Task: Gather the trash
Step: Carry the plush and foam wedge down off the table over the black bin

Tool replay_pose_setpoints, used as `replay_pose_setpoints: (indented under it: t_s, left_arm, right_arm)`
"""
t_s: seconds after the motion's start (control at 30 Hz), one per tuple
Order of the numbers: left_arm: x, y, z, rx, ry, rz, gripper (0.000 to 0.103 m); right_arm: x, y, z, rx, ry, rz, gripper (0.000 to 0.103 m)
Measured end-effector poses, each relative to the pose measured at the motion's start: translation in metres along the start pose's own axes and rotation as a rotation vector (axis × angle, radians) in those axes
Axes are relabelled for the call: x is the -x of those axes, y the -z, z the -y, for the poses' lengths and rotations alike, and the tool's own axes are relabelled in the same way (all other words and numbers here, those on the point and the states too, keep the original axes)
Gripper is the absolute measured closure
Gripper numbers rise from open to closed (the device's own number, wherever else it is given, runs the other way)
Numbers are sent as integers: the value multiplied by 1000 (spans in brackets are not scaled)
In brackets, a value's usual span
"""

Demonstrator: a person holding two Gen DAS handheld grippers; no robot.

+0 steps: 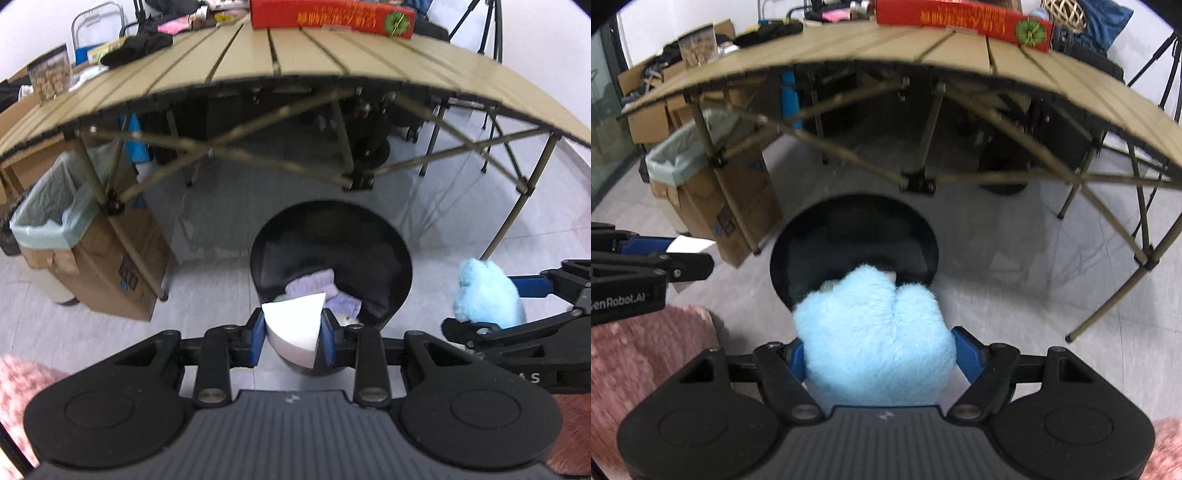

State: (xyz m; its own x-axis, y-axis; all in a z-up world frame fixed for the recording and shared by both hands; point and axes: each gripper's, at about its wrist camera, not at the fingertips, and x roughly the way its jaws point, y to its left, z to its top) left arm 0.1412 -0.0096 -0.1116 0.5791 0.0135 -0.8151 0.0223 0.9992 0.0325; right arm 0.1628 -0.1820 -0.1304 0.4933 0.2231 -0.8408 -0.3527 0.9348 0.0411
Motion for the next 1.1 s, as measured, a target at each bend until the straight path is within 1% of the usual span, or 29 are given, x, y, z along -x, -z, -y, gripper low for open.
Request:
replay_pose_setpoints:
  t_s: [0.23, 0.57, 0.8, 1.1]
  left_arm:
    - [-21, 9, -3, 9, -11, -63, 72]
    - [-40, 11, -11, 29, -27, -108, 72]
    - [-48, 11, -16, 39, -32, -125, 72]
    - [-54, 9, -27, 65, -49, -131, 72]
  right_arm:
    - [-16, 12, 1, 8, 38, -67, 28]
    - [-39, 13, -1, 19, 65, -120, 28]
    - [-51, 9, -3, 24, 65, -136, 28]
    - [-62, -6, -12, 53, 56, -115, 28]
